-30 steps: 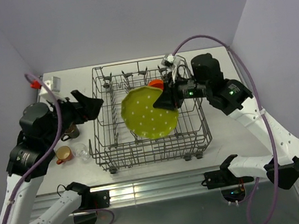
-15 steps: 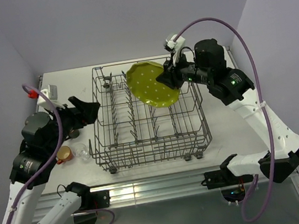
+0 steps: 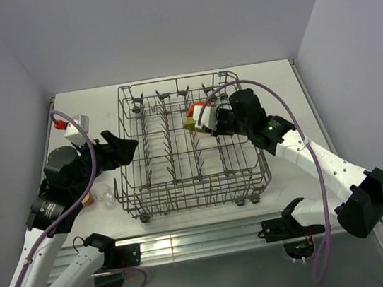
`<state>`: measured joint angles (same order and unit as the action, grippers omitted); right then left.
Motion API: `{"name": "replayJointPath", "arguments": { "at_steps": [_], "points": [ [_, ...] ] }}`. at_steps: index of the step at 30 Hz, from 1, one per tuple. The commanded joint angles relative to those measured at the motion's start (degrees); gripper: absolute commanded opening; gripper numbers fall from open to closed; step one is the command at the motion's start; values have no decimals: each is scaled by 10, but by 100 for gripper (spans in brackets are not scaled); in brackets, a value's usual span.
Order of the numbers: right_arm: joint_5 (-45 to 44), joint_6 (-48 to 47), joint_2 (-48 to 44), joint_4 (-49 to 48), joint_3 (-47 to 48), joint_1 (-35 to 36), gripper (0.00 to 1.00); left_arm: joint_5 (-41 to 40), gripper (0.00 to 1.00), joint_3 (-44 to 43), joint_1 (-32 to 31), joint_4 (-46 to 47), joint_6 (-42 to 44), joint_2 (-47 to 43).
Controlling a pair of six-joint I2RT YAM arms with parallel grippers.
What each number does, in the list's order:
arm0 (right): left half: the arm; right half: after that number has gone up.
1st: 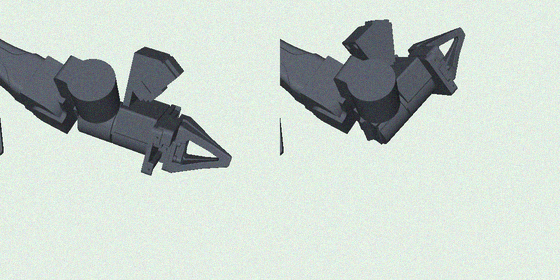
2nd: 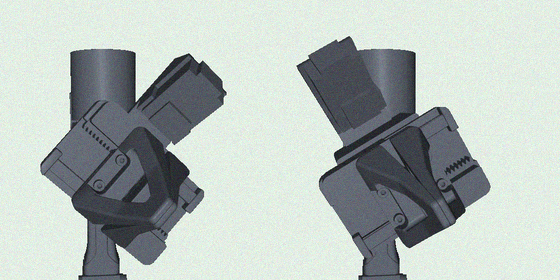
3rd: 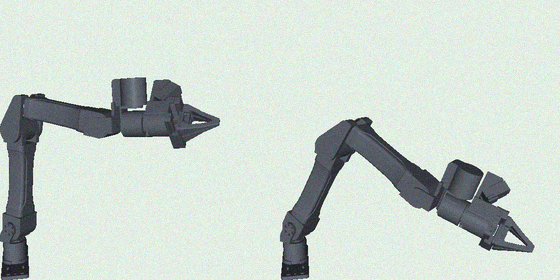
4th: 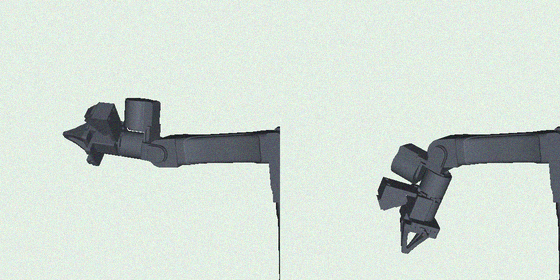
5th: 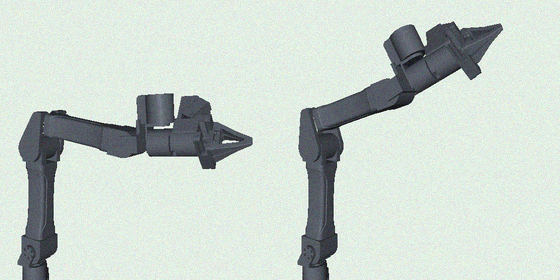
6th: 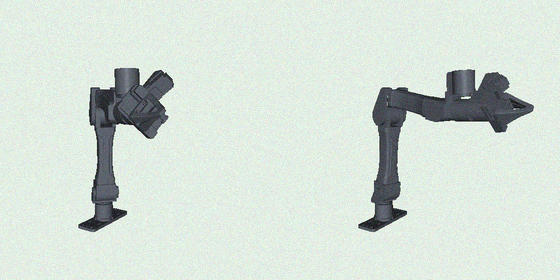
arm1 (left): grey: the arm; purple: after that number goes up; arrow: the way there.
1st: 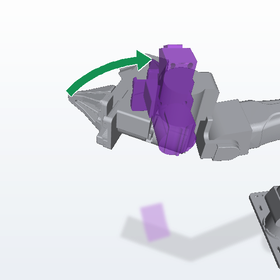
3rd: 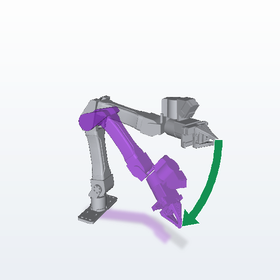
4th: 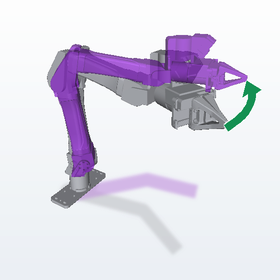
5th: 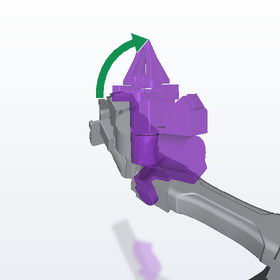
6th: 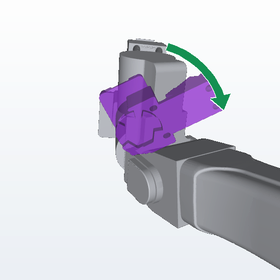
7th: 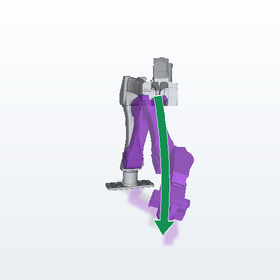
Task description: Load the mixed dishes into the dish rack
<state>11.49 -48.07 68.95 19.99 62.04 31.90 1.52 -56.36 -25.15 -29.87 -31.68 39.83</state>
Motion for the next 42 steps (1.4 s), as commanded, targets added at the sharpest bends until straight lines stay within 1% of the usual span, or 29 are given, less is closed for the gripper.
{"name": "replayJointPath", "arguments": {
  "at_steps": [1, 6, 8, 11, 12, 16, 19, 23, 27, 33, 37, 38, 42],
  "points": [
    [-6, -133, -51, -138, 1, 12, 0, 16, 88, 5, 0, 32, 22, -8],
    [-35, -190, -31, -105, 2, 30, 0, 19, 88, 16, 0, 33, 28, -11],
    [-47, -209, -23, -83, 2, 34, 0, 14, 88, 20, 1, 32, 30, -12],
    [-43, -223, -2, -45, 14, 30, 0, 3, 88, 22, 0, 29, 37, -13],
    [-45, -228, 6, -21, 21, 30, 0, -1, 88, 22, 0, 28, 41, -13],
    [-16, -230, 25, 28, 56, 29, 0, -6, 88, 25, 1, 25, 48, -10],
    [-9, -233, 32, 53, 62, 29, 0, -12, 88, 34, 0, 28, 46, -12],
    [-5, -240, 59, 79, 76, 25, 0, -2, 88, 45, 1, 37, 37, -17],
    [23, -247, 92, 92, 94, 17, 0, 9, 88, 46, 0, 41, 29, -21],
    [57, -251, 175, 157, 179, 4, 0, -5, 88, 43, 1, 31, 33, -27],
    [106, -235, 218, 192, 231, -9, 0, -10, 88, 44, 0, 25, 33, -27],
    [114, -231, 225, 206, 242, -13, 1, -12, 88, 46, 1, 24, 32, -27],
    [124, -216, 270, 259, 307, -26, 12, 4, 88, 49, 0, 25, 29, -23]
  ]
}}
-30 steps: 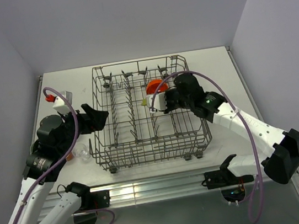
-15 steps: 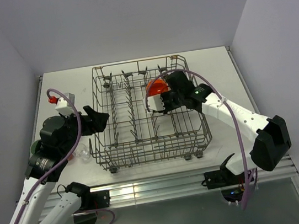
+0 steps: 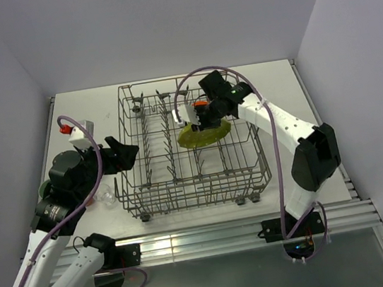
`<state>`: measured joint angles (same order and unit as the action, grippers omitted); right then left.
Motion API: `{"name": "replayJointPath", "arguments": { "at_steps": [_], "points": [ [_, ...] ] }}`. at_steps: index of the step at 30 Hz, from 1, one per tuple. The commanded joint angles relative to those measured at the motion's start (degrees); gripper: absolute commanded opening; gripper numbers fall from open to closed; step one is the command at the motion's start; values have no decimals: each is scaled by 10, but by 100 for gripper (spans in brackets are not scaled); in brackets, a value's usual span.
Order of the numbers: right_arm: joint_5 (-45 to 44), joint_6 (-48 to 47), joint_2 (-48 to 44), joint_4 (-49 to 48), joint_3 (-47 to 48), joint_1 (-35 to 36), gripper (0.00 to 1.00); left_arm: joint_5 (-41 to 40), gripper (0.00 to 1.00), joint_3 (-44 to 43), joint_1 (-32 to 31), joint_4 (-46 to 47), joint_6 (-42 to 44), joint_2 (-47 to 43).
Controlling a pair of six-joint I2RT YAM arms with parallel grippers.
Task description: Load the mixed dishes into the dish rack
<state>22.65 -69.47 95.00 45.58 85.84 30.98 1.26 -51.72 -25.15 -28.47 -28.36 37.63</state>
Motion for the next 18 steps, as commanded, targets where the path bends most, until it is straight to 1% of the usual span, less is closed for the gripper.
{"name": "replayJointPath", "arguments": {
  "at_steps": [1, 2, 3, 4, 5, 6, 7, 8, 9, 10, 14, 16, 18],
  "points": [
    [13, 1, 19, 6, 71, -21, 14, 9, 88, 2, 1, 10, -6, 1],
    [17, 5, 20, 4, 71, -22, 17, 12, 88, 1, 1, 10, -7, 1],
    [21, 12, 20, -7, 70, -27, 26, 13, 88, 2, 1, 10, -7, 1],
    [30, 24, 21, -8, 72, -35, 29, 14, 88, 1, 1, 11, -8, 0],
    [42, 29, 22, -7, 75, -37, 43, 14, 88, 1, 0, 11, -9, 0],
    [45, 33, 26, -5, 81, -40, 50, 14, 88, 1, 0, 10, -8, 1],
    [45, 36, 26, -3, 84, -43, 60, 14, 88, 0, 0, 10, -9, 0],
    [43, 36, 26, -7, 82, -44, 76, 14, 88, -2, 1, 9, -9, 3],
    [47, 37, 26, -8, 82, -44, 83, 14, 88, -3, 0, 8, -9, 4],
    [50, 41, 26, -8, 81, -50, 99, 9, 88, -2, 0, 5, -10, 4],
    [55, 62, 6, -54, 64, -56, 100, -18, 88, -1, 1, -7, -34, 11],
    [60, 79, -13, -74, 56, -56, 100, -48, 88, -7, 1, -18, -44, 16],
    [72, 97, -31, -101, 60, -58, 100, -91, 92, -18, 0, -33, -56, 16]
  ]
}}
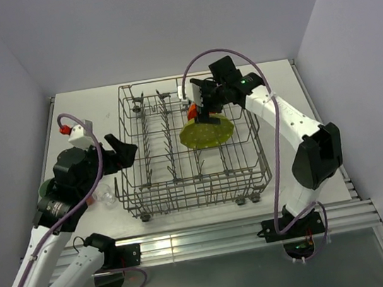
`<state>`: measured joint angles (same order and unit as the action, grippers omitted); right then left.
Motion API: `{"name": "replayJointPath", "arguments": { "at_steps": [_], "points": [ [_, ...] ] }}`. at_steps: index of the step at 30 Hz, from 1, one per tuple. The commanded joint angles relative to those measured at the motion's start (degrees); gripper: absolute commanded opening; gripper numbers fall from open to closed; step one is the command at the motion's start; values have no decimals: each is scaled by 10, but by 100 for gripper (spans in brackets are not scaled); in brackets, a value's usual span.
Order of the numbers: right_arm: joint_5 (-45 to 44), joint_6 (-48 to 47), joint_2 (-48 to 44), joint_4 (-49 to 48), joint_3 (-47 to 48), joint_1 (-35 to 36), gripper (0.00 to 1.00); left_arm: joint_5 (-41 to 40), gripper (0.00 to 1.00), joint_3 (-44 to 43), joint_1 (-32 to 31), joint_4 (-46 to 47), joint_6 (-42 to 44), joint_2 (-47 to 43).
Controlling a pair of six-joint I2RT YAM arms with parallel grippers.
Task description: Load the mixed dishes into the dish rack
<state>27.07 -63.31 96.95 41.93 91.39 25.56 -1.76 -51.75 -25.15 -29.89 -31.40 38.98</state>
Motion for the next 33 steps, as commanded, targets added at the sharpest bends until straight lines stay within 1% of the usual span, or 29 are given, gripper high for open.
{"name": "replayJointPath", "arguments": {
  "at_steps": [1, 2, 3, 4, 5, 7, 8, 9, 10, 11, 12, 13, 14, 15, 16, 17, 18, 19, 20, 22, 23, 24, 25, 26, 28, 29, 30, 31, 33],
  "points": [
    [38, 53, -57, -73, 8, -3, 100, -78, 93, -23, 1, -24, -31, 1],
    [44, 62, -62, -80, 12, -3, 100, -93, 95, -28, 0, -28, -38, -1],
    [46, 73, -77, -104, 14, -3, 100, -129, 96, -41, 0, -35, -45, -2],
    [48, 108, -87, -120, 14, -2, 100, -148, 97, -48, 1, -40, -59, -2],
    [54, 132, -95, -162, 12, -2, 100, -169, 99, -56, 1, -46, -66, 0],
    [54, 224, -129, -219, -9, 0, 100, -224, 99, -79, 1, -61, -81, 5],
    [33, 277, -152, -302, -36, 1, 100, -242, 99, -96, 0, -68, -83, 16],
    [15, 396, -161, -342, -47, 1, 100, -278, 99, -106, 1, -84, -85, 26],
    [-10, 457, -168, -382, -58, 1, 100, -298, 99, -115, 0, -94, -92, 34],
    [-66, 515, -172, -415, -60, 2, 100, -316, 99, -133, 1, -103, -94, 55],
    [-94, 598, -171, -411, -51, 4, 100, -332, 99, -142, 2, -110, -96, 68],
    [-125, 632, -165, -393, -34, 12, 100, -363, 99, -149, 4, -127, -103, 79],
    [-159, 673, -146, -329, 17, 17, 100, -373, 99, -162, 14, -131, -104, 102],
    [-197, 716, -133, -289, 48, 20, 100, -379, 99, -170, 21, -135, -105, 113],
    [-200, 727, -119, -242, 84, 26, 100, -379, 99, -176, 43, -142, -107, 133],
    [-202, 745, -97, -165, 137, 28, 100, -372, 99, -186, 58, -141, -107, 141],
    [-196, 778, -95, -143, 149, 30, 100, -360, 99, -190, 73, -137, -103, 149],
    [-189, 787, -98, -129, 150, 35, 100, -331, 99, -195, 108, -134, -98, 165],
    [-174, 790, -108, -145, 110, 40, 100, -317, 99, -208, 126, -134, -97, 175],
    [-129, 781, -166, -188, 44, 51, 100, -302, 99, -219, 170, -134, -91, 206],
    [-129, 789, -204, -239, -19, 63, 100, -293, 99, -229, 185, -130, -85, 218],
    [-125, 815, -220, -260, -45, 69, 100, -289, 99, -235, 200, -133, -81, 235],
    [-100, 826, -232, -279, -66, 71, 100, -284, 99, -242, 233, -139, -73, 250],
    [-92, 838, -249, -304, -94, 77, 100, -266, 99, -249, 249, -143, -69, 279],
    [-73, 854, -254, -302, -94, 84, 100, -225, 97, -245, 301, -135, -54, 309],
    [-75, 853, -253, -282, -78, 89, 100, -201, 97, -231, 315, -129, -53, 314],
    [-81, 843, -255, -273, -69, 101, 100, -169, 96, -224, 323, -115, -50, 319],
    [-89, 835, -257, -261, -61, 106, 100, -161, 94, -221, 336, -116, -53, 326],
    [-127, 823, -265, -230, -36, 116, 100, -152, 91, -210, 338, -114, -53, 348]
  ]
}}
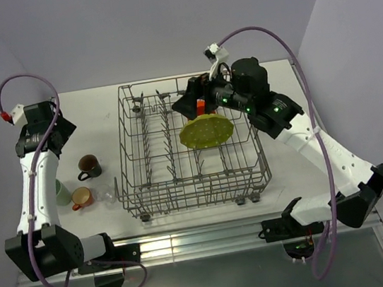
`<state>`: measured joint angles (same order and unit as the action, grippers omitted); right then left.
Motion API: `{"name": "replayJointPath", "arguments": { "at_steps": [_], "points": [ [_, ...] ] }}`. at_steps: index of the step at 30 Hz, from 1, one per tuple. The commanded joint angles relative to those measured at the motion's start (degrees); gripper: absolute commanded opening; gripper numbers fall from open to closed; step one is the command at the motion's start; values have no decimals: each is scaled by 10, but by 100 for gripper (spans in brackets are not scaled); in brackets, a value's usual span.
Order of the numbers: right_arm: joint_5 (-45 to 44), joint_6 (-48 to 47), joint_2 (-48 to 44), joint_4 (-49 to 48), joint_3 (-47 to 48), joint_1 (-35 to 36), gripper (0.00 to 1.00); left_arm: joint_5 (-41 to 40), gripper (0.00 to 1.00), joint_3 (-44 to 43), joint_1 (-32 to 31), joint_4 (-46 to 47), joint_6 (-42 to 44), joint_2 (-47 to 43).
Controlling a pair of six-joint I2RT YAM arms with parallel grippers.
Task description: Load the mixed dishes into the dish rack
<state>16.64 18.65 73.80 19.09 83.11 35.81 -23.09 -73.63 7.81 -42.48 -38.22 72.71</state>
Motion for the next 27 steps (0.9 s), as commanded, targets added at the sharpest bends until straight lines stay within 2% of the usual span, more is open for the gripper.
{"name": "replayJointPath", "arguments": {
  "at_steps": [1, 7, 9, 11, 13, 14, 19, 27],
  "points": [
    [-29, 1, -37, 9, 56, 16, 100, 65, 91, 11, 9, 15, 17, 22],
    [-75, -41, -79, 63, 89, 23, 100, 93, 78, 47, 10, 36, 13, 46],
    [-82, -60, -91, 74, 90, 23, 97, 96, 75, 53, 11, 37, 14, 57],
    [-82, -70, -99, 85, 94, 23, 93, 99, 67, 59, 11, 39, 12, 72],
    [-90, -79, -104, 89, 93, 24, 93, 95, 63, 68, 11, 42, 8, 76],
    [-93, -82, -110, 89, 88, 23, 93, 91, 57, 79, 10, 44, 7, 79],
    [-101, -96, -119, 81, 73, 23, 94, 97, 42, 108, 12, 57, 13, 84],
    [-112, -109, -101, 80, 65, 24, 95, 96, 45, 133, 23, 68, 20, 91]
  ]
}}
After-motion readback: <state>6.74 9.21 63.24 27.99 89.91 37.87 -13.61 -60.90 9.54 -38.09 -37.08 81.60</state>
